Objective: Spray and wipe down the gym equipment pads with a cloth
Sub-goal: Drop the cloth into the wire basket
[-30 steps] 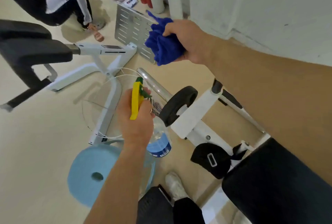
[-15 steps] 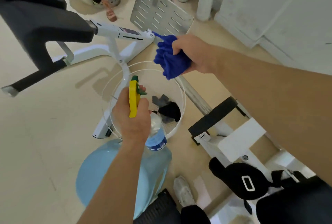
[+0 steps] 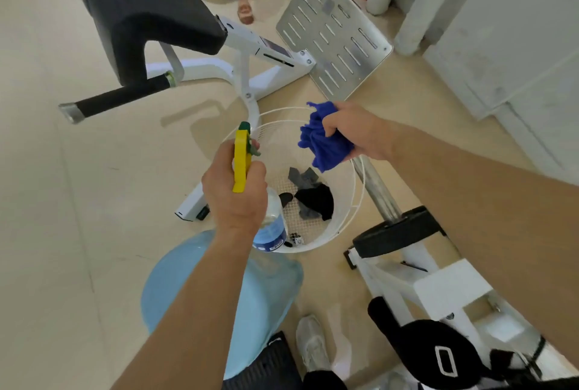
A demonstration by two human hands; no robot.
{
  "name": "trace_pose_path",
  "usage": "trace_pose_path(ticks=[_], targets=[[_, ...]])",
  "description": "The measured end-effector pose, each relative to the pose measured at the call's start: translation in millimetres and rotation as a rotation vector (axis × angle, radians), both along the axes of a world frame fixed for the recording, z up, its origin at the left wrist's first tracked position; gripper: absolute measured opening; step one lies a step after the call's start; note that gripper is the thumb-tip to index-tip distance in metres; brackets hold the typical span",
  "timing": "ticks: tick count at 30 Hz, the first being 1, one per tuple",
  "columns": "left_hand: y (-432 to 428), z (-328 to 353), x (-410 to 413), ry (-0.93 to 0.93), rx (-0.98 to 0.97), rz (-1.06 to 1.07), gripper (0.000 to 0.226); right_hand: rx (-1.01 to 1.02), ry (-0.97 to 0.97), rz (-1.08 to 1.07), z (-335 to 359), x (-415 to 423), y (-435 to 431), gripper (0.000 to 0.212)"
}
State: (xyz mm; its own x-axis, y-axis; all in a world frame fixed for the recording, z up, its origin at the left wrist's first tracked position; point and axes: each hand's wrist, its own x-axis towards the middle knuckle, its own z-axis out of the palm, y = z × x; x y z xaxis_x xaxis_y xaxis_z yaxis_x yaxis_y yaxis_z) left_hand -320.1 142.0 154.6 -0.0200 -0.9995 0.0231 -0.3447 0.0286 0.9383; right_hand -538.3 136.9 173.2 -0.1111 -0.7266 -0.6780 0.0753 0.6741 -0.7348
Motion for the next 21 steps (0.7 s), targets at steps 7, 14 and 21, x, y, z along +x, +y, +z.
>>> trace_pose_path(ticks=[7,14,21], targets=[[-1,-2,21,-0.039,-0.035,0.062,0.029,0.132,0.352,0.248,-20,25,-11,0.033],[23,-16,41,-0.038,-0.029,0.181,0.030,0.096,0.402,0.346,-27,40,-5,0.033],[51,-28,90,-0.119,-0.061,0.280,0.043,0.016,0.027,0.594,-29,133,9,0.029]])
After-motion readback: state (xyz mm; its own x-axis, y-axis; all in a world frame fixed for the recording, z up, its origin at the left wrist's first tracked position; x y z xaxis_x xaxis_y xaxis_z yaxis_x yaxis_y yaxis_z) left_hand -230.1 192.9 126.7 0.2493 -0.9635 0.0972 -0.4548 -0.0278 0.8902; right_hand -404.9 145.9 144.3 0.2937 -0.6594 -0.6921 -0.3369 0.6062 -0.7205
